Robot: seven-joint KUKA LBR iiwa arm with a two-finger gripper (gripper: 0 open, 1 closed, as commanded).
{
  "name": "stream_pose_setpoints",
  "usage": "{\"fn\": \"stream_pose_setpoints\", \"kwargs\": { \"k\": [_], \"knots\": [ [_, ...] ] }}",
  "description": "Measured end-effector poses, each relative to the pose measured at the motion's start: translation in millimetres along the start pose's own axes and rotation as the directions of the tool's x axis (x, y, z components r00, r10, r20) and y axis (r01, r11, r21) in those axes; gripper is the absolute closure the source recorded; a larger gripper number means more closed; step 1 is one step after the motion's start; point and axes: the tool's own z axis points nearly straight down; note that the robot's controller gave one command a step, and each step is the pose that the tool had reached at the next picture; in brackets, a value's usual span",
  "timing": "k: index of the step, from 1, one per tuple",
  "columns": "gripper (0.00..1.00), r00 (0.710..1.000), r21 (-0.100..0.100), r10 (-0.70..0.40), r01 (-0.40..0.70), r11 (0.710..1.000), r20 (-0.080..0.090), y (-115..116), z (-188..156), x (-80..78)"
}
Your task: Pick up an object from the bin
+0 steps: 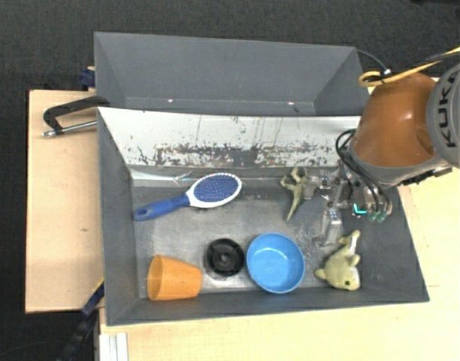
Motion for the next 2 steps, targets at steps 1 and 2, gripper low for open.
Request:
{"fn": "stream_pose_setpoints", "kwargs": {
  "k": [1, 2],
  "knots": [
    [0.0, 0.92, -0.002, -0.391, 0.391, 0.92, 0.002, 80, 68, 29.2],
    [0.0, 0.835, 0.004, -0.551, 0.551, 0.835, 0.006, 89, 35, 46.7]
  ]
}}
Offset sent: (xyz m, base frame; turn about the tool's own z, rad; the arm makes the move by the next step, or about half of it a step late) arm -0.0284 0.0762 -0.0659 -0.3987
